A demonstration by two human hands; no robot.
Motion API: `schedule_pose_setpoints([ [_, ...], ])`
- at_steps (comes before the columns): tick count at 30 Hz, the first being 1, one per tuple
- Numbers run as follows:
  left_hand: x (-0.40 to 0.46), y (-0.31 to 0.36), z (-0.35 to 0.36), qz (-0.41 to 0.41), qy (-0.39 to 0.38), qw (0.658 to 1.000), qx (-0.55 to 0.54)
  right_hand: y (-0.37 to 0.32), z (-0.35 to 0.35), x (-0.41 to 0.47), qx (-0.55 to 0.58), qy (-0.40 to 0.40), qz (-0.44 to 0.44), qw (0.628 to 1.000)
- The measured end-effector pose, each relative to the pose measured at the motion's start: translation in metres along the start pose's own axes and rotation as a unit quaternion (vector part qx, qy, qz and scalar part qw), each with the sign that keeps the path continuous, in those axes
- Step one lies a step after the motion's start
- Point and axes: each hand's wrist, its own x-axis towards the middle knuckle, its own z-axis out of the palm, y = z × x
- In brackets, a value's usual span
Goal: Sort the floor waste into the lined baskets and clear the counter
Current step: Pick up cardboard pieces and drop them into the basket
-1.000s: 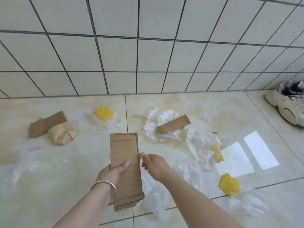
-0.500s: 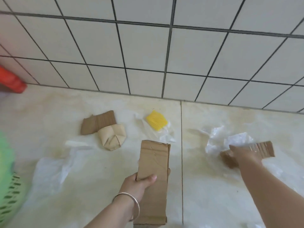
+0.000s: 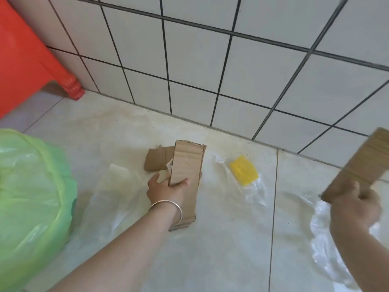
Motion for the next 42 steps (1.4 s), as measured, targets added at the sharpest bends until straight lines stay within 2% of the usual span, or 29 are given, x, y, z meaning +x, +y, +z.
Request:
schedule_pose_setpoints([
  [2, 0.015, 0.001, 0.004, 0.021, 0.042, 0.996, 0.075, -0.017, 0.026, -0.012, -0.019, -0.062, -0.044, 0.997],
  [3, 0.023, 0.005, 0.006, 0.018, 0.050, 0.996, 0.078, -0.027, 0.043, -0.022, -0.028, -0.106, -0.065, 0.992],
  [8, 0.031, 0.008, 0.012, 0.019, -0.030, 0.994, 0.101, -0.048, 0.116, -0.074, -0.111, -0.311, -0.079, 0.941],
  [11, 0.019, 0.004, 0.004, -0.012, -0.020, 0.993, 0.118, -0.048, 0.147, -0.095, -0.148, -0.364, -0.069, 0.917],
  [14, -0.005, -0.018, -0.011, -0.056, -0.016, 0.997, 0.043, -0.050, 0.175, -0.113, -0.213, -0.415, -0.123, 0.876],
  [18, -0.031, -0.044, -0.037, -0.083, -0.050, 0.995, -0.010, -0.048, 0.222, -0.134, -0.322, -0.484, -0.202, 0.788],
  [20, -0.036, -0.052, -0.046, -0.095, -0.067, 0.993, -0.011, -0.041, 0.250, -0.139, -0.413, -0.505, -0.281, 0.704],
  [22, -0.036, -0.060, -0.055, -0.095, -0.073, 0.993, -0.010, -0.031, 0.266, -0.146, -0.476, -0.520, -0.322, 0.632],
  [24, -0.036, -0.069, -0.061, -0.096, -0.075, 0.992, -0.016, -0.023, 0.271, -0.157, -0.491, -0.515, -0.353, 0.608],
  [27, -0.038, -0.085, -0.065, -0.108, -0.058, 0.991, -0.047, -0.015, 0.263, -0.168, -0.452, -0.481, -0.368, 0.654],
  [29, -0.043, -0.090, -0.066, -0.131, -0.048, 0.987, -0.082, -0.010, 0.255, -0.171, -0.473, -0.453, -0.363, 0.663],
  [31, -0.046, -0.093, -0.066, -0.150, -0.043, 0.981, -0.116, -0.006, 0.249, -0.171, -0.482, -0.449, -0.314, 0.684],
  [33, -0.050, -0.090, -0.065, -0.164, -0.034, 0.976, -0.141, -0.002, 0.240, -0.171, -0.454, -0.445, -0.248, 0.730],
  [36, -0.057, -0.082, -0.062, -0.168, -0.021, 0.971, -0.167, -0.008, 0.219, -0.169, -0.400, -0.425, -0.204, 0.786],
  [39, -0.065, -0.078, -0.057, -0.173, -0.015, 0.967, -0.187, -0.027, 0.192, -0.166, -0.299, -0.388, -0.170, 0.855],
  [41, -0.072, -0.076, -0.052, -0.186, -0.005, 0.960, -0.211, -0.042, 0.166, -0.166, -0.187, -0.389, -0.093, 0.897],
  [42, -0.077, -0.074, -0.050, -0.197, 0.002, 0.955, -0.223, -0.048, 0.150, -0.167, -0.124, -0.412, -0.047, 0.901],
])
